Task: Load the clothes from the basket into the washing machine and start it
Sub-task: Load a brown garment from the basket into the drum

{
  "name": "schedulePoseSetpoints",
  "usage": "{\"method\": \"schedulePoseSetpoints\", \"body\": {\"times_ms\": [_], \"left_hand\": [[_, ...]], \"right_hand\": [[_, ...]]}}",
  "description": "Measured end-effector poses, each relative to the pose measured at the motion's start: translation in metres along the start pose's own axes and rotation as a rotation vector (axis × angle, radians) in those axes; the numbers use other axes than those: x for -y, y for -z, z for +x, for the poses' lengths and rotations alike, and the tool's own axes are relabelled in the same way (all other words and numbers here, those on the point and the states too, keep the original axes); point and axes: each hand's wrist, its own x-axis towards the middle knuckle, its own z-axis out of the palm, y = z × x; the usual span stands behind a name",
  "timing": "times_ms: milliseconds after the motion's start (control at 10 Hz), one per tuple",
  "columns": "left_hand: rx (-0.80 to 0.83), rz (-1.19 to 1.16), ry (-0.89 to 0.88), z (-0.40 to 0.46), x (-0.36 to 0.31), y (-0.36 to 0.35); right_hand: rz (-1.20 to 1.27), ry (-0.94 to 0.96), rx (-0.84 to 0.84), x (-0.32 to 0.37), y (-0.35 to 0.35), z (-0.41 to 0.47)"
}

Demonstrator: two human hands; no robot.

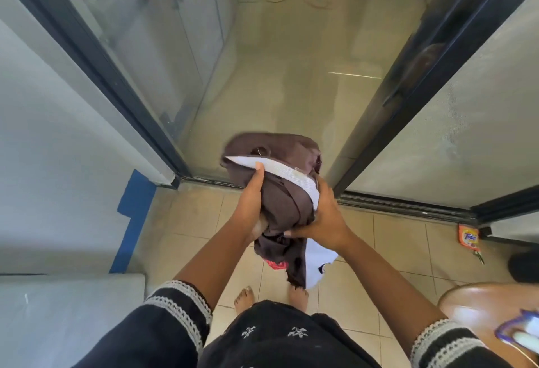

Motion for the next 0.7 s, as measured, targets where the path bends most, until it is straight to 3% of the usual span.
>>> {"method": "schedulePoseSetpoints", "body": {"times_ms": [100, 200, 300, 400, 500, 600, 700], "left_hand": [[0.053, 0.028, 0.126, 0.001, 0.012, 0.009], [0.000, 0.193, 0.142, 0.004, 0.015, 0.019], [-0.209, 0.669, 0.078, 0.002, 0.019, 0.042], [-0.212, 0.968, -0.065, -0.002, 0.024, 0.062], [0.033, 1.003, -0.210, -0.006, 0.029, 0.053], [0.052, 0.901, -0.228, -0.007, 0.030, 0.034], [0.015, 0.790, -0.231, -0.013, 0.025, 0.021]], "right_hand": [[0.034, 0.044, -0.197, 0.004, -0.005, 0.002], [-0.108, 0.072, -0.232, -0.001, 0.000, 0.003], [-0.367, 0.070, -0.285, 0.000, 0.017, 0.007], [-0.652, 0.224, -0.332, 0.021, 0.028, 0.012], [-0.588, 0.319, -0.335, 0.068, 0.025, 0.009], [-0.374, 0.379, -0.269, 0.119, 0.011, -0.001], [-0.160, 0.487, 0.013, 0.142, -0.006, -0.013]]}}
